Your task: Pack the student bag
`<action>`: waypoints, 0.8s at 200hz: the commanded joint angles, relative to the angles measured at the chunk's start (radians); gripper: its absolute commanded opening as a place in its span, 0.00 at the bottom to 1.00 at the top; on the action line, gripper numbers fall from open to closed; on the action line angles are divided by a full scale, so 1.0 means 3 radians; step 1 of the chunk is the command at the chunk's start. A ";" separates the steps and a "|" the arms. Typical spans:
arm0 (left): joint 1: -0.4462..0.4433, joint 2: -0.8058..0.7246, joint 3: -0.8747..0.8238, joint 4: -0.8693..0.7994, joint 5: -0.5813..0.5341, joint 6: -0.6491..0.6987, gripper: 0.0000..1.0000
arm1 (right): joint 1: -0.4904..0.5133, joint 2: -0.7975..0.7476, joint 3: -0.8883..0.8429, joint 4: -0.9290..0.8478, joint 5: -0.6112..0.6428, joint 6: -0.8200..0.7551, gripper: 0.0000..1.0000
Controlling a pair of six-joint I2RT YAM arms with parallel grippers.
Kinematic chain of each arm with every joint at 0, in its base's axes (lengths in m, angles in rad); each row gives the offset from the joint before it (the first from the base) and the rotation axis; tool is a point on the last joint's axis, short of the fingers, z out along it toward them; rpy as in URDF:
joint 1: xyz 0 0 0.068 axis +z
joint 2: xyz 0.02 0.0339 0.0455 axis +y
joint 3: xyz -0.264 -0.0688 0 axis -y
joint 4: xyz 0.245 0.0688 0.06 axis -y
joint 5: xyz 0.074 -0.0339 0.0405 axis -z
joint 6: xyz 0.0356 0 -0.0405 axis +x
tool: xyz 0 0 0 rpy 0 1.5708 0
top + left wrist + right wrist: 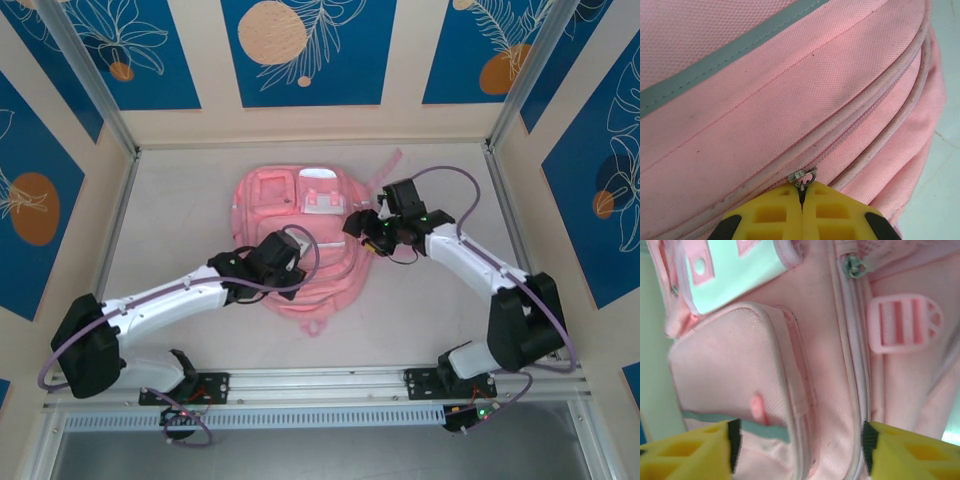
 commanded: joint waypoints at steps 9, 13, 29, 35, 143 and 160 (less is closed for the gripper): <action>-0.0030 0.0108 0.0225 0.0313 0.0612 0.0015 0.00 | 0.0016 -0.0531 -0.0280 -0.0230 0.0154 0.0360 0.76; -0.0044 0.0125 0.0245 0.0352 0.0649 0.0002 0.00 | 0.0015 -0.0596 -0.0328 -0.0237 0.0152 0.0430 0.76; -0.0110 0.0191 0.0314 0.0500 0.0743 -0.0040 0.00 | 0.0021 -0.0830 -0.0532 -0.0244 0.0137 0.0674 0.76; -0.0134 0.0227 0.0339 0.0551 0.0773 -0.0062 0.00 | 0.0022 -0.0903 -0.0604 -0.0236 0.0118 0.0763 0.76; -0.0291 0.0589 0.0659 0.0588 0.0872 -0.0086 0.00 | 0.0030 -0.0654 -0.0816 0.0287 -0.0434 0.1177 0.40; -0.0291 0.0564 0.0680 0.0446 0.0808 -0.0117 0.00 | 0.0028 -0.0592 -0.0792 0.0275 -0.0347 0.1175 0.33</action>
